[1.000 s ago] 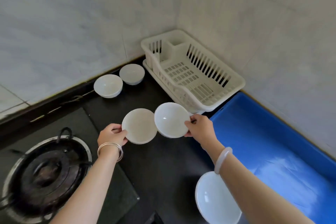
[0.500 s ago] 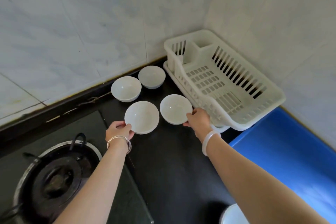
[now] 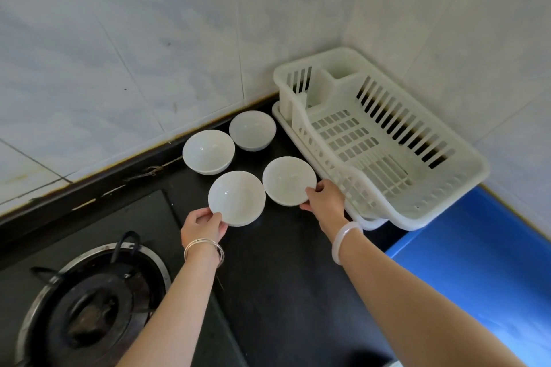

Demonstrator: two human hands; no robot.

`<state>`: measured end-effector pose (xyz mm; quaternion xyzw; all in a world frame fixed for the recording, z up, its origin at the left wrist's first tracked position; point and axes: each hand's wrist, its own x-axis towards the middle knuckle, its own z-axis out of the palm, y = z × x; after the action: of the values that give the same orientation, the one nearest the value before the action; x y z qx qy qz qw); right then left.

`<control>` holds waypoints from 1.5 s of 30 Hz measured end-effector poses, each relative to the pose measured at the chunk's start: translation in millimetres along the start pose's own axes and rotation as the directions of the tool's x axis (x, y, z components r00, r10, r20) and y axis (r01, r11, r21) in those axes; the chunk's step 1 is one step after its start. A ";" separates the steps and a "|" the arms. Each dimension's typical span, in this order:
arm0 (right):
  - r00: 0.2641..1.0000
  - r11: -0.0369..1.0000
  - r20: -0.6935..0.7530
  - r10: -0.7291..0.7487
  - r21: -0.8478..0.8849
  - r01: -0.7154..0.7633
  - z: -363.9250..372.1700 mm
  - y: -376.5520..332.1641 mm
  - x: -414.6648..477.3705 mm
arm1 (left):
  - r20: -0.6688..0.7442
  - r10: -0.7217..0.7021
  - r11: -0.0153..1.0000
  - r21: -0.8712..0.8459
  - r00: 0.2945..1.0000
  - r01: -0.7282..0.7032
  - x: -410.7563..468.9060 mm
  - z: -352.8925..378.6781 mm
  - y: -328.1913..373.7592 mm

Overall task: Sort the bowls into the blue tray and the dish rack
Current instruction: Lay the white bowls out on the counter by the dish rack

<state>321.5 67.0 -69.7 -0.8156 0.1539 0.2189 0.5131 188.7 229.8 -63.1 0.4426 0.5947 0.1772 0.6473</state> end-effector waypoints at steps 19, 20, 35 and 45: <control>0.995 0.948 0.090 0.051 0.308 -0.076 20.0 -10.2 5.8 | 0.038 -0.201 0.967 -0.153 0.979 0.205 -1.7 10.9 1.7; 0.995 0.950 0.088 0.047 0.304 -0.072 21.7 -11.9 6.9 | 0.034 -0.198 0.968 -0.150 0.980 0.201 -1.4 11.0 1.0; 0.980 0.988 0.197 0.014 0.151 -0.044 16.2 -13.0 1.9 | 0.077 -0.047 0.993 -0.107 0.996 0.055 -11.7 10.8 -10.1; 0.948 0.974 0.281 -0.151 -0.119 0.190 -51.2 14.0 -56.2 | 0.411 0.182 0.720 0.563 0.893 -0.406 -64.7 -14.8 -45.7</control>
<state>276.9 16.2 -32.1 -0.8234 -0.0052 0.2935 0.4856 146.5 161.3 -57.9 0.7478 0.4238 -0.0082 0.5110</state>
